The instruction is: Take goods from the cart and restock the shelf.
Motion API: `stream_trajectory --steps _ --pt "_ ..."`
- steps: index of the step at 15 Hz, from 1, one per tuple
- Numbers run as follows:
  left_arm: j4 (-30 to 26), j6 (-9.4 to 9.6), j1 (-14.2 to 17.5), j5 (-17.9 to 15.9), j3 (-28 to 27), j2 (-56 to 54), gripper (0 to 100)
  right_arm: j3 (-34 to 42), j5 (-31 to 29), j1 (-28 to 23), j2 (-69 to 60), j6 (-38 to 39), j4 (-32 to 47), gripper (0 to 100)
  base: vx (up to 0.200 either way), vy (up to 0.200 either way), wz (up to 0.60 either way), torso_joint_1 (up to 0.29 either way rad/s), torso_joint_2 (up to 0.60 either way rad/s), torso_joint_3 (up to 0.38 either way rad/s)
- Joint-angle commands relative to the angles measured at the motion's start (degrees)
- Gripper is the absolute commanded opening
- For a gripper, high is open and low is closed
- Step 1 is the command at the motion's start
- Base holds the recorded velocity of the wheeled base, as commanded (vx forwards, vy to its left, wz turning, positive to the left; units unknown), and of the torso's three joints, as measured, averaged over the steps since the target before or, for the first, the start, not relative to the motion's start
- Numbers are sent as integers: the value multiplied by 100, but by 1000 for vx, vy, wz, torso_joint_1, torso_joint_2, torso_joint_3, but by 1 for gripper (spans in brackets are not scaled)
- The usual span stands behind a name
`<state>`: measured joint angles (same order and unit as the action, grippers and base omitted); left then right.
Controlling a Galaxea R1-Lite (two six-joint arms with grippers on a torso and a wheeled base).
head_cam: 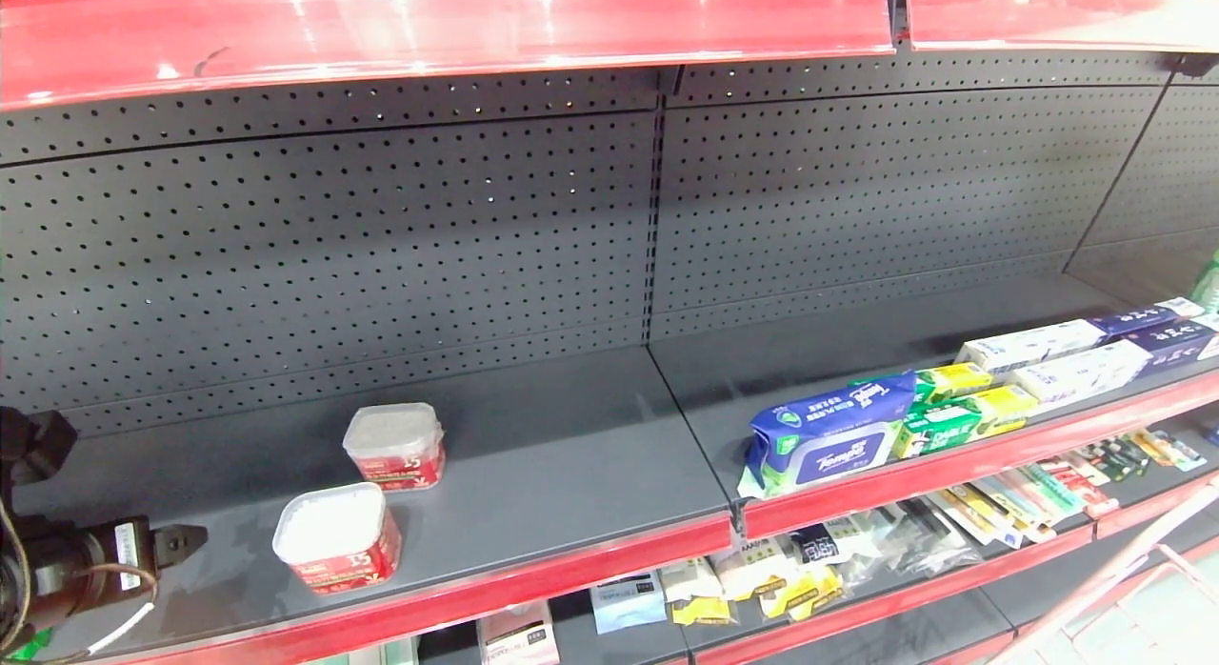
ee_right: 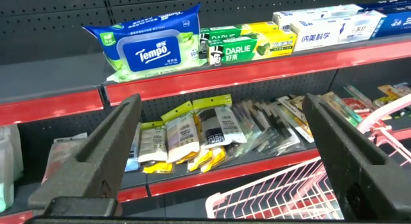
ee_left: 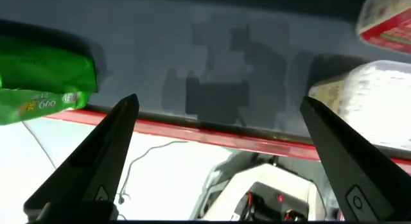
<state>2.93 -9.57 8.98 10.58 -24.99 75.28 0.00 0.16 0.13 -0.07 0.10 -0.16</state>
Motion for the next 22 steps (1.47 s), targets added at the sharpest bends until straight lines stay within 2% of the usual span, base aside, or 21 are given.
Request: stream_trajectory --steps 1,3,10,12,17,22 --pt "-3 -10 60 -3 56 365 100 0 2 4 7 -1 -2 100 0 0 0 0 0 0" --pt "94 -19 60 -179 12 681 100 0 2 4 7 -1 -2 100 0 0 0 0 0 0" --pt "446 -19 60 -276 -23 1217 100 0 2 4 7 -1 -2 100 0 0 0 0 0 0" --pt "446 -19 60 -548 -59 1358 100 0 2 4 7 -1 -2 100 0 0 0 0 0 0" --pt "718 -10 42 -566 -164 1666 100 0 2 4 7 -1 -2 100 0 0 0 0 0 0" --pt "762 -10 42 -663 -155 1806 100 0 2 4 7 -1 -2 100 0 0 0 0 0 0"
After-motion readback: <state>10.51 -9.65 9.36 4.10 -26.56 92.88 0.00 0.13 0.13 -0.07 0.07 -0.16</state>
